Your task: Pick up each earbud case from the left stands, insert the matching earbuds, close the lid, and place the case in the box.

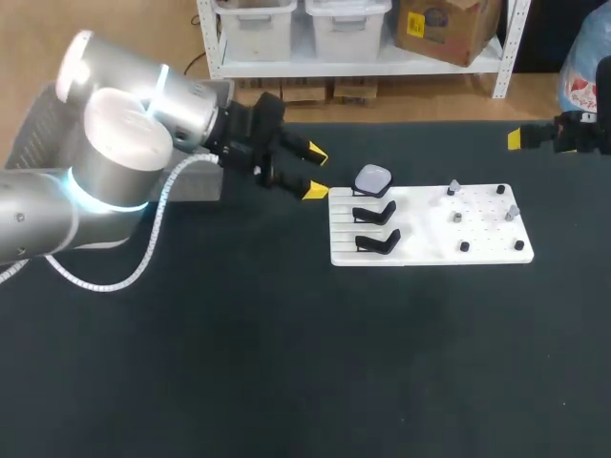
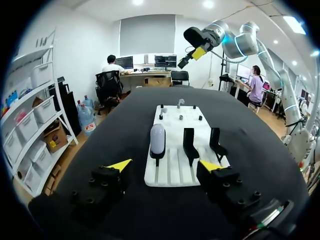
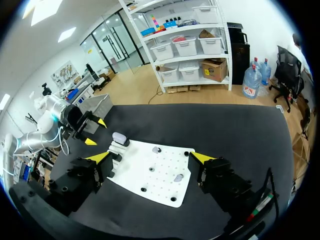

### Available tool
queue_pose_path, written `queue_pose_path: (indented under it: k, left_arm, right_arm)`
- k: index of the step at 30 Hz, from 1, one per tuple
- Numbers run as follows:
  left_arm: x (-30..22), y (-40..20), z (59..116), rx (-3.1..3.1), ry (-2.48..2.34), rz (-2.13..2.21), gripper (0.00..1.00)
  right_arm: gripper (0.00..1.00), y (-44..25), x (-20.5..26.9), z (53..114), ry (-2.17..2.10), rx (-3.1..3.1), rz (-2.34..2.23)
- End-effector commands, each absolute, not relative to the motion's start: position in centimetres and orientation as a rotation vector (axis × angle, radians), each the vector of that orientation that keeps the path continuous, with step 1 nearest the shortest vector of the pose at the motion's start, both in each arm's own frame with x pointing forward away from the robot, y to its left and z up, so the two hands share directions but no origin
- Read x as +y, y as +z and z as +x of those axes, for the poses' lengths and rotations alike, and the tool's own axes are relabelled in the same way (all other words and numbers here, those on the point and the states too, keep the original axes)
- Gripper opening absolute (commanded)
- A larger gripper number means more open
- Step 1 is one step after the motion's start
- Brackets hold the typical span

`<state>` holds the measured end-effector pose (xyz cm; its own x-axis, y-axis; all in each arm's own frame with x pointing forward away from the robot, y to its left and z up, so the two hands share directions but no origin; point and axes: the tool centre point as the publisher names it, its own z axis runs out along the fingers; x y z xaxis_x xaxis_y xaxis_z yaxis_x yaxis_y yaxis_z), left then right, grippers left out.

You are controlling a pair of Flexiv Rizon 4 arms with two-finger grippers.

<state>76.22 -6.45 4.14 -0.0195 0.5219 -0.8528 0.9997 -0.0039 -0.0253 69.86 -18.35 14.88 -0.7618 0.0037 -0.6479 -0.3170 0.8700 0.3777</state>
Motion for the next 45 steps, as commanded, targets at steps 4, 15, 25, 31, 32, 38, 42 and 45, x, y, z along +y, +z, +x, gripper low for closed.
queue_pose_path:
  k: [4, 15, 25, 31, 32, 38, 42, 45]
  left_arm:
    - [-8.2, 3.1, 77.0, 1.600, -0.942, 1.602, 0.80]
    - [-10.3, 2.2, 77.5, 1.580, -0.954, 1.616, 0.74]
    - [-11.6, 1.5, 77.6, 1.582, -0.969, 1.632, 0.67]
    - [-11.9, 1.5, 77.8, 1.584, -0.975, 1.618, 0.61]
    - [-12.0, 1.5, 77.8, 1.582, -0.977, 1.618, 0.62]
    - [-12.4, 1.5, 77.6, 1.571, -0.990, 1.623, 0.59]
    - [-12.6, 1.3, 77.5, 1.573, -0.990, 1.628, 0.59]
    - [-12.6, 1.3, 77.6, 1.577, -0.988, 1.627, 0.57]
  right_arm:
    - [1.00, 14.9, -18.4, 69.8, 0.625, 2.369, -0.225]
    - [1.00, 14.9, -18.4, 69.8, 0.625, 2.369, -0.225]
    - [1.00, 14.9, -18.4, 69.8, 0.625, 2.369, -0.225]
    - [1.00, 14.9, -18.4, 69.8, 0.625, 2.369, -0.225]
    - [1.00, 14.9, -18.4, 69.8, 0.625, 2.369, -0.225]
    - [1.00, 14.9, -18.4, 69.8, 0.625, 2.369, -0.225]
    - [1.00, 14.9, -18.4, 69.8, 0.625, 2.369, -0.225]
    - [1.00, 14.9, -18.4, 69.8, 0.625, 2.369, -0.225]
